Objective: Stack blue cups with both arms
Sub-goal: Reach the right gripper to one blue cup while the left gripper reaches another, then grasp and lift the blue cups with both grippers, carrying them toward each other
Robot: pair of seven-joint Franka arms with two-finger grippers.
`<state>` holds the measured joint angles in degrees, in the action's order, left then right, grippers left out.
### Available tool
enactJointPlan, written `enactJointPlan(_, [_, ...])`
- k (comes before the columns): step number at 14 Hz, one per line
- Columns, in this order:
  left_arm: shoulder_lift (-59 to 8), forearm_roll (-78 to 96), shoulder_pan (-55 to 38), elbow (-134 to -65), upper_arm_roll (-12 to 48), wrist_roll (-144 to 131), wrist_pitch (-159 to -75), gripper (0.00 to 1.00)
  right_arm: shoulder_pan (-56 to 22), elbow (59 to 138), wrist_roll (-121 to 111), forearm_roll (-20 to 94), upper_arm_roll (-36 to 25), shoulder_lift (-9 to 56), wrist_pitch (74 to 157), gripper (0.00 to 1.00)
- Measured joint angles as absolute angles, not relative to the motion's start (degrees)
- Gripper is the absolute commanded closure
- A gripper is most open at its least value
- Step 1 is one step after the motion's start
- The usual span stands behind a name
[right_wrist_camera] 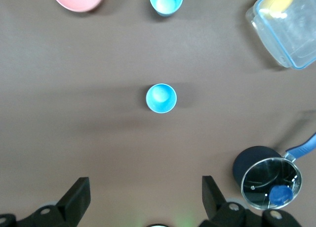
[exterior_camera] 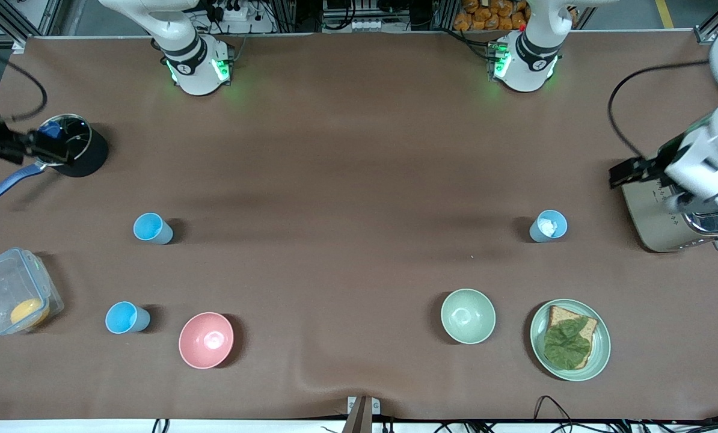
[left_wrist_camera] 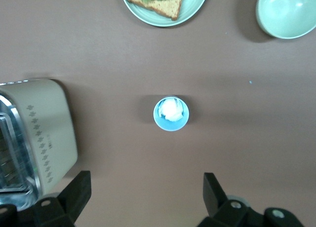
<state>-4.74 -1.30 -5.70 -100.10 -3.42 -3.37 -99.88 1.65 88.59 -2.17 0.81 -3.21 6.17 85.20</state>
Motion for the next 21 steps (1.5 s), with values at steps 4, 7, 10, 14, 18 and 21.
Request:
enactJointPlan(4, [-5.07,-1.30,-5.69,-112.91,-3.44,-3.37,-115.64,0.00,5.16,88.81,-5.63,0.85,-3.36,15.72,89.93,0.00])
enactJointPlan(7, [-6.89,-1.31,-5.66,-119.38,-3.47,-3.37,-122.95,0.00,5.42,89.96,-7.89,0.81,-3.39,20.25,94.50,0.00])
enactJointPlan(10, [-11.59,-1.42,-4.97,-120.68,-3.52,-3.34,-127.71,0.00,5.83,95.71,-9.50,0.81,-3.43,21.66,102.26,0.00])
enactJointPlan(14, [-17.28,-1.43,-4.22,-120.72,-3.52,-3.01,-130.82,0.26,5.83,103.02,-9.69,0.81,-3.40,21.67,110.04,0.00])
enactJointPlan(18, [-19.49,-1.43,-4.22,-120.50,-3.43,-2.93,-132.54,0.90,5.83,110.31,-9.73,0.81,-3.36,22.04,118.82,0.00])
enactJointPlan(21, [-19.99,-1.43,-4.25,-119.98,-3.29,-2.91,-132.65,1.00,5.83,111.02,-9.80,0.81,-3.26,23.79,120.14,0.00])
